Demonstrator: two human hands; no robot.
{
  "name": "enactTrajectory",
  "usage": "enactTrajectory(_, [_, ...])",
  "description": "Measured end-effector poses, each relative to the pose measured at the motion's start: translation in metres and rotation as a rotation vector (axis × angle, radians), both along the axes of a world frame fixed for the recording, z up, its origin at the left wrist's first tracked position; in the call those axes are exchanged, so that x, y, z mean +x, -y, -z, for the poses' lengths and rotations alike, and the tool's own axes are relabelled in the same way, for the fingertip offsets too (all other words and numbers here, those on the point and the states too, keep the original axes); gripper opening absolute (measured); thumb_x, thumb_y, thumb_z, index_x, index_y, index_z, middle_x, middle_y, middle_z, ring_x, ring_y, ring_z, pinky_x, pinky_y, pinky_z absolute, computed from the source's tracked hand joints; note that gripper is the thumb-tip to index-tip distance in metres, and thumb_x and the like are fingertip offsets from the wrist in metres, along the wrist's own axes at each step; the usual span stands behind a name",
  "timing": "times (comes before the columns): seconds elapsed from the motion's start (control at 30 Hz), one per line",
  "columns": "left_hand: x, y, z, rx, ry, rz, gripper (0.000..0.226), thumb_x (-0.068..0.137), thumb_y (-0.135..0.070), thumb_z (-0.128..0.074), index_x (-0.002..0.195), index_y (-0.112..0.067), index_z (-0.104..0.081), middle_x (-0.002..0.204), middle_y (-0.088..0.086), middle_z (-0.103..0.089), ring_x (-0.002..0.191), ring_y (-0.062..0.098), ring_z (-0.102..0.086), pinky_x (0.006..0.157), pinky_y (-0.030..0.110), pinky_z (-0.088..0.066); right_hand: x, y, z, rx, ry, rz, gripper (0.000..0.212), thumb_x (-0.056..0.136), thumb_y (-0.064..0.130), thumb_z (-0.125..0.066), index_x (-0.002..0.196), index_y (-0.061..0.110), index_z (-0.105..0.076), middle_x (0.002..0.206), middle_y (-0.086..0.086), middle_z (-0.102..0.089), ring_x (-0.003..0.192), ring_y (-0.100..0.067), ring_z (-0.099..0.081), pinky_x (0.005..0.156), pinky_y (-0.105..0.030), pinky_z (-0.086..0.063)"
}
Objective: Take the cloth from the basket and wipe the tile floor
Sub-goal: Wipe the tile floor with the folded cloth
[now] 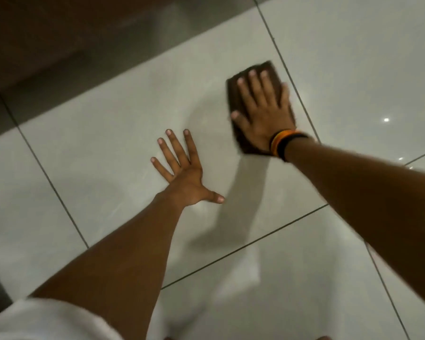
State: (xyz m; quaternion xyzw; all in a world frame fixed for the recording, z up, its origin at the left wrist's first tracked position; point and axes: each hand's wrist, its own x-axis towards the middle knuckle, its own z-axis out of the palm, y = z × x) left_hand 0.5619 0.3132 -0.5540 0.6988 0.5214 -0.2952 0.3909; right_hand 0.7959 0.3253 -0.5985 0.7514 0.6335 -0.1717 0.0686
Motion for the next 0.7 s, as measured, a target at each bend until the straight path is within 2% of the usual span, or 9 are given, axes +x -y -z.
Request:
enactTrajectory(0.1, [0.0,-0.001,-0.005,-0.009,0.012,-0.011,0.182,0.049,-0.072,-0.092,0.149,-0.013,0.048,0.149,0.028,0.059,0.139,0.051,0.053,0.114,0.076,0.021,-0.014,0.071,-0.013,-0.074,-0.041,-0.23,0.074,0.101,0.061,-0.021,0.163,0.025,-0.006,0.173,-0.008,-0.004,0.159,-0.029,0.001,0.121,-0.069,-0.008])
enactTrajectory(0.17, [0.003,-0.003,-0.008,-0.007,0.002,-0.013,0.182,0.05,-0.072,-0.092,0.149,-0.012,0.048,0.149,0.029,0.058,0.14,0.052,0.051,0.115,0.077,0.02,0.017,0.102,-0.02,-0.109,-0.069,-0.24,0.073,0.101,0.061,-0.021,0.163,0.027,-0.006,0.173,-0.006,-0.004,0.159,-0.028,0.001,0.122,-0.067,-0.008])
enactTrajectory(0.27, [0.005,-0.004,-0.005,0.015,0.008,-0.004,0.184,0.046,-0.073,-0.093,0.15,-0.011,0.047,0.15,0.03,0.056,0.141,0.052,0.05,0.114,0.077,0.02,0.057,0.082,-0.019,-0.08,-0.074,0.058,0.073,0.1,0.06,-0.022,0.163,0.027,-0.007,0.173,-0.005,0.0,0.159,-0.028,0.004,0.122,-0.067,-0.002])
enactTrajectory(0.37, [0.002,-0.001,0.002,0.024,0.04,-0.002,0.186,0.043,-0.074,-0.092,0.149,-0.013,0.048,0.15,0.03,0.057,0.14,0.053,0.051,0.111,0.077,0.024,0.035,0.035,-0.008,-0.025,-0.024,0.266,0.076,0.1,0.06,-0.023,0.163,0.023,-0.004,0.172,-0.009,0.002,0.158,-0.033,0.006,0.119,-0.069,0.003])
enactTrajectory(0.4, [-0.001,0.001,0.004,0.027,0.046,0.008,0.186,0.043,-0.074,-0.092,0.149,-0.014,0.048,0.15,0.029,0.057,0.139,0.052,0.051,0.111,0.077,0.024,0.016,0.027,-0.004,-0.006,-0.021,0.252,0.076,0.099,0.059,-0.024,0.163,0.022,-0.006,0.172,-0.011,0.001,0.158,-0.035,0.004,0.118,-0.07,0.002])
enactTrajectory(0.47, [-0.006,0.002,0.006,0.045,0.051,0.028,0.185,0.043,-0.075,-0.091,0.15,-0.015,0.047,0.151,0.029,0.056,0.14,0.052,0.051,0.109,0.076,0.025,-0.024,0.037,0.0,0.018,-0.048,0.092,0.074,0.1,0.056,-0.025,0.163,0.021,-0.009,0.172,-0.011,-0.003,0.158,-0.034,0.001,0.119,-0.072,0.0])
enactTrajectory(0.57, [-0.008,0.001,0.006,0.077,0.039,0.028,0.186,0.04,-0.077,-0.09,0.153,-0.015,0.043,0.155,0.03,0.051,0.143,0.053,0.046,0.11,0.076,0.023,-0.065,0.106,-0.006,-0.012,-0.089,-0.116,0.07,0.103,0.054,-0.025,0.163,0.022,-0.011,0.172,-0.01,-0.006,0.158,-0.032,0.0,0.119,-0.072,-0.003])
enactTrajectory(0.63, [-0.009,0.001,0.002,0.085,0.044,0.006,0.186,0.039,-0.077,-0.091,0.155,-0.016,0.041,0.157,0.03,0.048,0.145,0.052,0.044,0.111,0.075,0.022,-0.067,0.167,-0.011,-0.075,-0.098,-0.146,0.068,0.104,0.054,-0.026,0.163,0.026,-0.008,0.173,-0.006,-0.002,0.159,-0.03,0.004,0.12,-0.071,-0.003])
enactTrajectory(0.7, [-0.007,0.006,-0.002,0.105,0.067,-0.022,0.183,0.042,-0.073,-0.093,0.157,-0.017,0.038,0.16,0.028,0.046,0.148,0.049,0.042,0.114,0.075,0.022,-0.045,0.213,-0.017,-0.163,-0.126,-0.084,0.069,0.104,0.055,-0.028,0.163,0.031,-0.003,0.173,-0.002,0.004,0.158,-0.026,0.009,0.12,-0.069,-0.002])
